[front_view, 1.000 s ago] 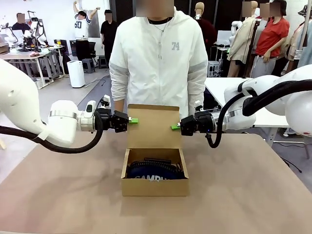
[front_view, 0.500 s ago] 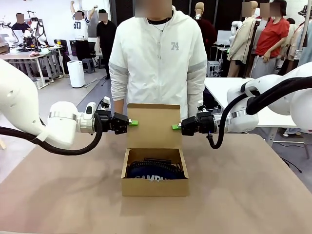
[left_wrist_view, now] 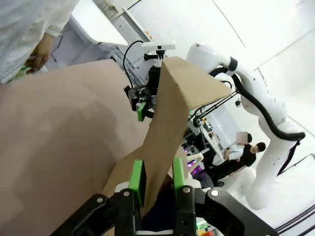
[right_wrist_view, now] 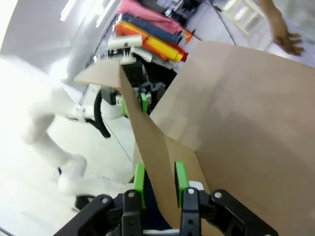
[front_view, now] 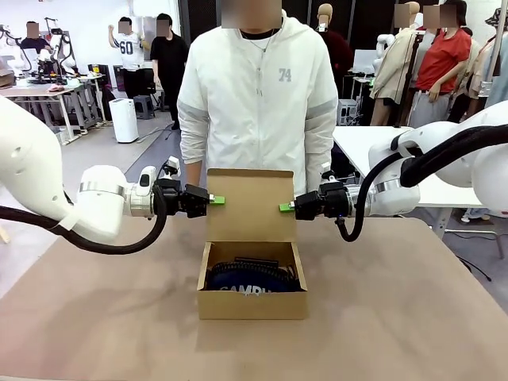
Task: Pack the items into the box.
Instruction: Close the Mailer Box.
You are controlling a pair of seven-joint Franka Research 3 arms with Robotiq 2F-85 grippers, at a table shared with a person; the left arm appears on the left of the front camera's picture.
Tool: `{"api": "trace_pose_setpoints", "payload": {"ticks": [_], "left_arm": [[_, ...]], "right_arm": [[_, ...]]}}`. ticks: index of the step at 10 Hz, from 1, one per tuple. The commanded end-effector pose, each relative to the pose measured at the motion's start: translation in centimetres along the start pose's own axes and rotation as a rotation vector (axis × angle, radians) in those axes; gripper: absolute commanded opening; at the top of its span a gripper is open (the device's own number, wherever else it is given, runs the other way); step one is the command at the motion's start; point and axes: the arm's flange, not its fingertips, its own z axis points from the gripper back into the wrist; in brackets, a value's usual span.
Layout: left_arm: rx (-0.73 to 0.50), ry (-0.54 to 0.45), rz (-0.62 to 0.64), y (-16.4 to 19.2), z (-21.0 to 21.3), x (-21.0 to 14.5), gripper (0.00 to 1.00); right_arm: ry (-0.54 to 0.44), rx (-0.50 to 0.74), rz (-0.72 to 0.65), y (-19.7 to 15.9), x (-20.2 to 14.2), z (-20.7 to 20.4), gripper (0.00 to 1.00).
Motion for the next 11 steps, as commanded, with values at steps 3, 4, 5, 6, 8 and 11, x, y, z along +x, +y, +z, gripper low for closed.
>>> {"api": "trace_pose_setpoints", "payload": {"ticks": [3, 4, 5, 6, 8, 11], "left_arm": [[0.009, -0.083, -0.320, -3.7, 0.8, -3.2, 0.32], [0.022, -0.099, -0.381, -4.1, 0.8, -3.7, 0.32], [0.009, -0.123, -0.456, -4.6, 0.7, -4.2, 0.32], [-0.026, -0.113, -0.516, -5.1, 0.5, -4.9, 0.32], [-0.056, -0.082, -0.609, -5.3, 0.0, -6.4, 0.32], [-0.052, -0.064, -0.665, -5.1, 0.0, -8.1, 0.32]], "right_arm": [[0.012, 0.021, 0.464, 4.7, -2.7, -0.7, 0.33], [0.006, 0.006, 0.555, 5.3, -3.1, -0.8, 0.33], [-0.011, -0.018, 0.641, 5.7, -3.6, -0.7, 0.33], [-0.020, -0.058, 0.739, 6.2, -4.2, -0.8, 0.33], [-0.044, -0.097, 0.908, 6.6, -5.5, -1.0, 0.33], [-0.137, -0.104, 1.040, 6.9, -6.9, -0.8, 0.33]]}}
